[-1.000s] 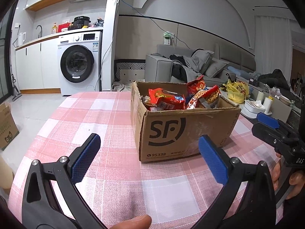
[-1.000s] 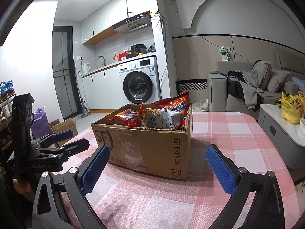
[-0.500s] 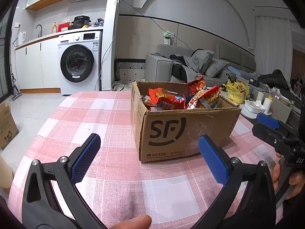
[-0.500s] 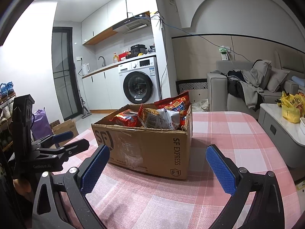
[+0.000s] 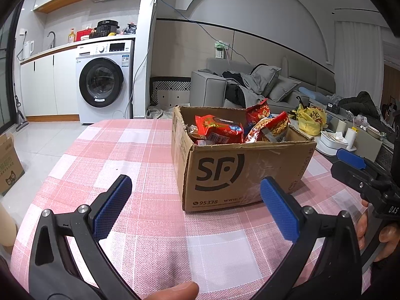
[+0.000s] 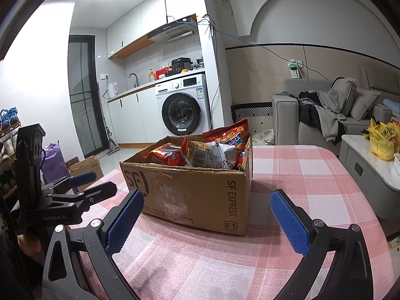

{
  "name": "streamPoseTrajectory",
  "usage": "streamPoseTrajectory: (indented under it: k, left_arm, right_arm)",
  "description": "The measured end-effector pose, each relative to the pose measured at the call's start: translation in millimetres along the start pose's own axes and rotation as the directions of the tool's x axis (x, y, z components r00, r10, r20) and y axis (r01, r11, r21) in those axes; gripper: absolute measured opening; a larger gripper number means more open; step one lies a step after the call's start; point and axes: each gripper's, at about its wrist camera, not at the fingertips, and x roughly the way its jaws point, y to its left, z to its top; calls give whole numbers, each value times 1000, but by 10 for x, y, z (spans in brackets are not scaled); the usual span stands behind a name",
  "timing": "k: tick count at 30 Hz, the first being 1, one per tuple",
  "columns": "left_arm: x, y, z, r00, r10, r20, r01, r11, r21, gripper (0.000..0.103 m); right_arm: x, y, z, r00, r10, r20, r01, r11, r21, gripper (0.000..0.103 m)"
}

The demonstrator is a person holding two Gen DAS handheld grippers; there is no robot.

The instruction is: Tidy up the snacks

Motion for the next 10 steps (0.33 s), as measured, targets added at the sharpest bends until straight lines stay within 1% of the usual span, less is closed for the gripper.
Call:
streamPoseTrajectory:
  k: [10]
  left_arm:
    - [-1,9,-5,1000,-1,2,1,1000,-3,102]
  right_arm:
    - [3,-2,-6,1000,0,0,0,1000,1,103]
